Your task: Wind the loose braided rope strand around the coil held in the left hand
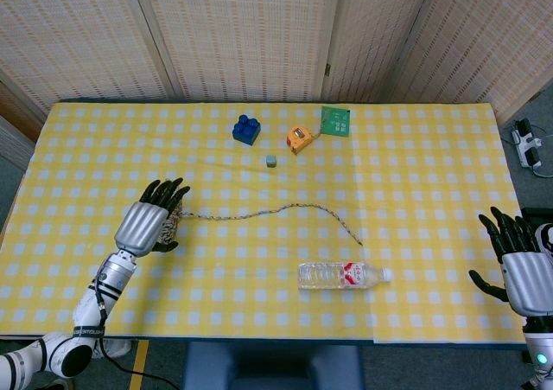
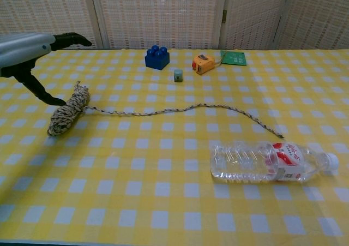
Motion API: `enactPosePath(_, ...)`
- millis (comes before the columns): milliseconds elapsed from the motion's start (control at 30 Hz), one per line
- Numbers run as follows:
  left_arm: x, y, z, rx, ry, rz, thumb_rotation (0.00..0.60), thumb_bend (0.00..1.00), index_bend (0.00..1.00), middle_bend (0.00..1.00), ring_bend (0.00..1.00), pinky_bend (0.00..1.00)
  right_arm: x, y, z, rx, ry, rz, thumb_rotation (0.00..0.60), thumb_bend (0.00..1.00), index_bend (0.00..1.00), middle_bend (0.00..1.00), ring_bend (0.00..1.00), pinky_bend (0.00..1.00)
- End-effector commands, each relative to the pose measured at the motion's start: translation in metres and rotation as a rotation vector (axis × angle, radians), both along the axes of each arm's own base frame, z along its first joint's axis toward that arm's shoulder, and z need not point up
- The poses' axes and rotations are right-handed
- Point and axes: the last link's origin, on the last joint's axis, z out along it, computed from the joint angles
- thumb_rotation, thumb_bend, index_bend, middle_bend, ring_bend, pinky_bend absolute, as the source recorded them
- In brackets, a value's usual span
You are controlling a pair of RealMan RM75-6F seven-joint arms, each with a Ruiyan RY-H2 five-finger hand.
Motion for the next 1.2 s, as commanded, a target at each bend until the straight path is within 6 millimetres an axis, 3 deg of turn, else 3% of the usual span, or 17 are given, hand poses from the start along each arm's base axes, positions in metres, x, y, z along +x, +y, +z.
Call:
enactPosePath(33,0.004,0.018,-0.020,-0.009,0.022,0.034,0.600,0.15,0.08,0.03,0.05,0.00,0.000,0.001,0.001,-0.007,-0.004,0.000,0.600,0.26,0.00,0.00,0.05,0.00)
enactPosePath(367,0.002,0.039,-0.051,-0.002,0.069,0.131,0.600,0.15,0.08,0.03,0.05,0.00,-0.003,0.003,0.001,-0.007,-0.011,-0.009,0.600,0.26,0.00,0.00,0.06,0.00)
enactPosePath(667,-0.023,0.053,-0.065,0.011,0.112,0.250,0.600,0.15,0.08,0.03,0.05,0.00,-0.005,0.003,0.000,-0.008,-0.012,-0.019,0.600,0.26,0.00,0.00,0.06,0.00)
enactPosePath(1033,-0.060,0.073,-0.050,0.081,0.191,0.373,0.600,0.15,0.11,0.05,0.08,0.00,-0.004,0.003,0.000,-0.011,-0.010,-0.023,0.600,0.26,0.00,0.00,0.05,0.00)
enactPosePath(1133,-0.068,0.078,-0.043,0.107,0.179,0.407,0.600,0.15,0.15,0.09,0.12,0.02,-0.004,0.003,0.000,-0.013,-0.011,-0.023,0.600,0.26,0.00,0.00,0.05,0.00)
enactPosePath(1200,-0.070,0.079,-0.041,0.107,0.141,0.413,0.600,0.15,0.22,0.15,0.17,0.08,-0.003,0.003,-0.001,-0.013,-0.011,-0.023,0.600,0.26,0.00,0.00,0.05,0.00)
